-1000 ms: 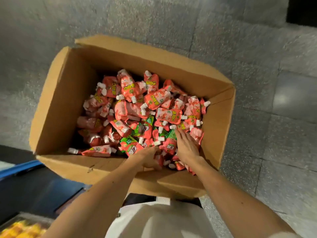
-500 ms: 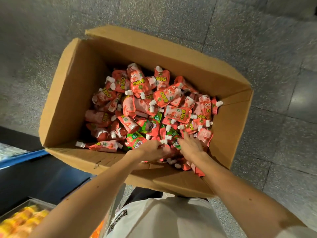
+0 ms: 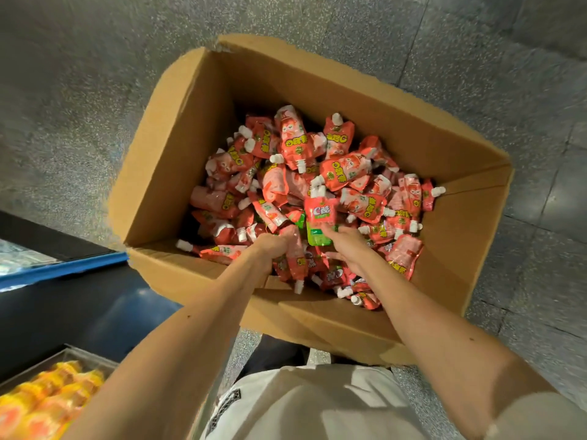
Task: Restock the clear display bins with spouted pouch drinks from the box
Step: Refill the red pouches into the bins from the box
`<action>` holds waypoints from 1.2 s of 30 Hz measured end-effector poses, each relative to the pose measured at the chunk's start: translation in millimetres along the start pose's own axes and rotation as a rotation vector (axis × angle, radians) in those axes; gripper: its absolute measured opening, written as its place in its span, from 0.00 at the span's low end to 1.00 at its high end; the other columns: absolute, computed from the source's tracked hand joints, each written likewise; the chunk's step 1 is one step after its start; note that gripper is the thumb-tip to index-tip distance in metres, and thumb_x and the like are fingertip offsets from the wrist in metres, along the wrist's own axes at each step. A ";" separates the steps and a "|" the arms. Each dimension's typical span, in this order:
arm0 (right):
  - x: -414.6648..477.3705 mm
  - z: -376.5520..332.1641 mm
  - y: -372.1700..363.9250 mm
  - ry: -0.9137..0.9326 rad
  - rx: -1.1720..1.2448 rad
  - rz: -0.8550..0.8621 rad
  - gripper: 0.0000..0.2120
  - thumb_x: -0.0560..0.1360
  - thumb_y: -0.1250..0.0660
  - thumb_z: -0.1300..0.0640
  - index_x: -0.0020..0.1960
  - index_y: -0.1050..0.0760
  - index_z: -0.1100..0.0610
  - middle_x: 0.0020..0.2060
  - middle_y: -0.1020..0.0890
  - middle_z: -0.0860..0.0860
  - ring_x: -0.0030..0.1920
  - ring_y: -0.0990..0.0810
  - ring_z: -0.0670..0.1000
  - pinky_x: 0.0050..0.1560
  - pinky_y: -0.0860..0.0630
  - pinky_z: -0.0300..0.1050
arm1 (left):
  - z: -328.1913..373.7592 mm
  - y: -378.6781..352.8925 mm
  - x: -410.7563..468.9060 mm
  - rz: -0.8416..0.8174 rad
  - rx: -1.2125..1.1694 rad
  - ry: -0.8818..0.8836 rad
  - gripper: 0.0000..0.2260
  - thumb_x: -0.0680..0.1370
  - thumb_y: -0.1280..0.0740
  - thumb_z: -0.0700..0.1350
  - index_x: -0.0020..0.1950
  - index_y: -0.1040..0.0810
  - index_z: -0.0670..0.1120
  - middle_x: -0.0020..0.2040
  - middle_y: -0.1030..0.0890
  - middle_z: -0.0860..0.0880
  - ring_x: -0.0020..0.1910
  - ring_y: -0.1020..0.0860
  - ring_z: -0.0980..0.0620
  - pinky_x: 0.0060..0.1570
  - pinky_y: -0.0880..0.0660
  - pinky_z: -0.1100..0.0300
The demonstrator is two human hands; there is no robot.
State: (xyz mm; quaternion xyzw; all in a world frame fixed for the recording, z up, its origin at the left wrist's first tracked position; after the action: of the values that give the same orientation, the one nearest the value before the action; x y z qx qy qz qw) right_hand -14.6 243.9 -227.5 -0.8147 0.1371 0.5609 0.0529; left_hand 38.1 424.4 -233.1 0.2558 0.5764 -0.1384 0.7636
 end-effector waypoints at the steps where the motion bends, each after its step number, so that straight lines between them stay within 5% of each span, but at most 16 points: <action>1: 0.4 0.0 -3.9 -0.010 0.015 0.018 0.32 0.77 0.30 0.44 0.73 0.32 0.61 0.70 0.28 0.54 0.64 0.24 0.52 0.54 0.18 0.48 | 0.2 -4.5 -1.1 0.003 -0.095 -0.020 0.32 0.73 0.27 0.58 0.64 0.25 0.33 0.59 0.20 0.41 0.59 0.21 0.40 0.60 0.23 0.43; 8: -13.9 -12.5 -18.9 -0.018 0.081 0.107 0.22 0.81 0.35 0.49 0.71 0.31 0.57 0.67 0.28 0.53 0.57 0.28 0.49 0.56 0.20 0.48 | 7.0 -9.4 -13.8 0.051 -0.207 -0.040 0.29 0.70 0.22 0.54 0.59 0.21 0.34 0.55 0.17 0.40 0.53 0.18 0.41 0.55 0.20 0.47; 13: -20.0 -13.2 -19.7 -0.056 0.185 0.098 0.27 0.81 0.37 0.45 0.75 0.38 0.55 0.70 0.30 0.53 0.67 0.30 0.54 0.64 0.29 0.50 | 19.1 -11.6 -18.9 0.019 -0.215 -0.118 0.19 0.69 0.21 0.57 0.45 0.17 0.43 0.52 0.18 0.46 0.55 0.20 0.45 0.60 0.22 0.49; 17: -15.5 -10.2 -22.8 -0.108 0.338 0.026 0.10 0.81 0.35 0.48 0.58 0.28 0.52 0.56 0.22 0.51 0.54 0.25 0.51 0.57 0.27 0.45 | 26.7 -6.8 -27.4 0.013 -0.190 -0.168 0.17 0.74 0.26 0.58 0.46 0.20 0.43 0.48 0.22 0.50 0.53 0.23 0.49 0.58 0.25 0.54; 19: -15.0 -9.7 -23.5 -0.136 0.354 0.023 0.11 0.79 0.33 0.48 0.56 0.29 0.53 0.47 0.26 0.49 0.52 0.28 0.51 0.54 0.26 0.45 | 28.5 -3.9 -31.5 -0.001 -0.213 -0.169 0.18 0.75 0.27 0.56 0.50 0.19 0.40 0.47 0.22 0.50 0.53 0.24 0.49 0.53 0.27 0.57; 22: -15.1 -9.5 -21.6 -0.117 0.321 0.021 0.19 0.77 0.30 0.48 0.63 0.28 0.57 0.56 0.25 0.52 0.59 0.28 0.54 0.46 0.24 0.43 | 28.4 -3.4 -37.0 -0.043 -0.208 -0.159 0.18 0.75 0.27 0.55 0.49 0.19 0.39 0.55 0.22 0.47 0.56 0.25 0.49 0.56 0.28 0.55; 26: -31.9 -6.1 -0.2 -0.068 0.281 0.051 0.24 0.75 0.27 0.49 0.68 0.27 0.57 0.64 0.24 0.55 0.64 0.26 0.56 0.44 0.23 0.45 | 30.4 0.8 -52.5 -0.102 -0.229 -0.196 0.18 0.75 0.27 0.57 0.39 0.25 0.44 0.50 0.23 0.50 0.59 0.27 0.51 0.68 0.31 0.52; 31: -75.3 -17.9 33.8 0.013 0.302 -0.035 0.14 0.77 0.29 0.54 0.61 0.24 0.56 0.60 0.21 0.53 0.61 0.22 0.54 0.60 0.23 0.52 | 52.3 12.9 -87.1 -0.287 -0.316 -0.309 0.35 0.64 0.23 0.68 0.58 0.21 0.43 0.67 0.23 0.49 0.66 0.26 0.48 0.71 0.32 0.45; 34: -102.9 -38.2 53.5 0.125 0.295 -0.043 0.22 0.77 0.29 0.54 0.67 0.27 0.59 0.61 0.19 0.55 0.58 0.19 0.54 0.56 0.20 0.51 | 70.2 19.1 -118.4 -0.404 -0.351 -0.387 0.23 0.74 0.28 0.61 0.57 0.21 0.43 0.58 0.18 0.49 0.59 0.21 0.49 0.65 0.27 0.49; 36: -121.3 -52.3 65.2 0.181 0.292 -0.048 0.23 0.77 0.29 0.55 0.68 0.29 0.62 0.55 0.17 0.57 0.52 0.18 0.54 0.55 0.20 0.51 | 78.0 28.0 -140.5 -0.414 -0.423 -0.448 0.24 0.76 0.31 0.59 0.65 0.22 0.43 0.58 0.18 0.48 0.57 0.21 0.51 0.60 0.25 0.53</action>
State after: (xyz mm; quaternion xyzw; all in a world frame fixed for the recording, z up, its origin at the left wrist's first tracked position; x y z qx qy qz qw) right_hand -26.4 188.9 -91.4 -0.8486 0.2017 0.4579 0.1716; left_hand 73.6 393.0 -77.0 -0.0666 0.4502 -0.2203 0.8628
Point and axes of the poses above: each hand's wrist, its own x-axis towards the middle knuckle, its own y-axis out of the back of the hand, z = x × y, the point moved 5 cm from there along x, towards the middle knuckle
